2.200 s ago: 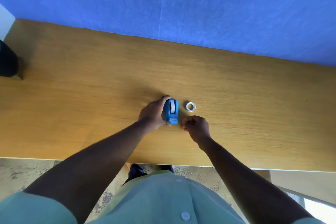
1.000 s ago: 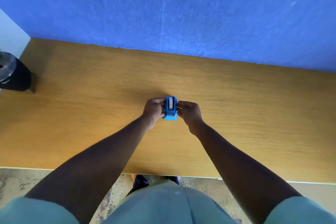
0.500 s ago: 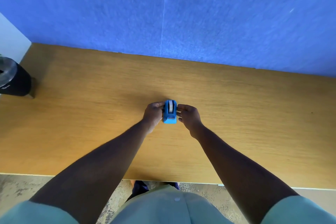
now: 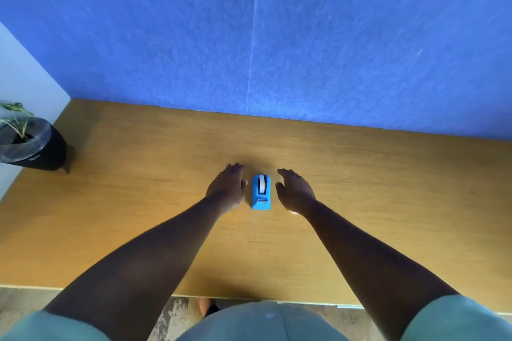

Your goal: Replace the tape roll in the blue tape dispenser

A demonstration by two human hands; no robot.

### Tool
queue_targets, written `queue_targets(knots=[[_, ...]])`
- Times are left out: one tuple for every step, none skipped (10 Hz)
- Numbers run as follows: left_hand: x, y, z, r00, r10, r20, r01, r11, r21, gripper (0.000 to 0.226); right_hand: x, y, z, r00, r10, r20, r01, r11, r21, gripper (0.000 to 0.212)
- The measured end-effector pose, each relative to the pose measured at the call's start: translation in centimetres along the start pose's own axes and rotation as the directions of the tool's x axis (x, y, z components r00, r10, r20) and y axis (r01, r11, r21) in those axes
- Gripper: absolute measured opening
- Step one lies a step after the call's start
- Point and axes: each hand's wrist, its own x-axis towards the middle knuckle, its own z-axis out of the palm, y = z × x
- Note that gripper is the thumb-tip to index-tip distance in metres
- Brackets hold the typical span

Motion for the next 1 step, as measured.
queue_targets(knots=[[0.33, 0.52, -1.73, 0.998, 0.062, -0.013, -0.059, 0.988, 0.141, 0.066, 0.54, -0.33, -1.1, 0.995, -0.101, 0.002, 0.101, 0.985, -0.139, 0.063]])
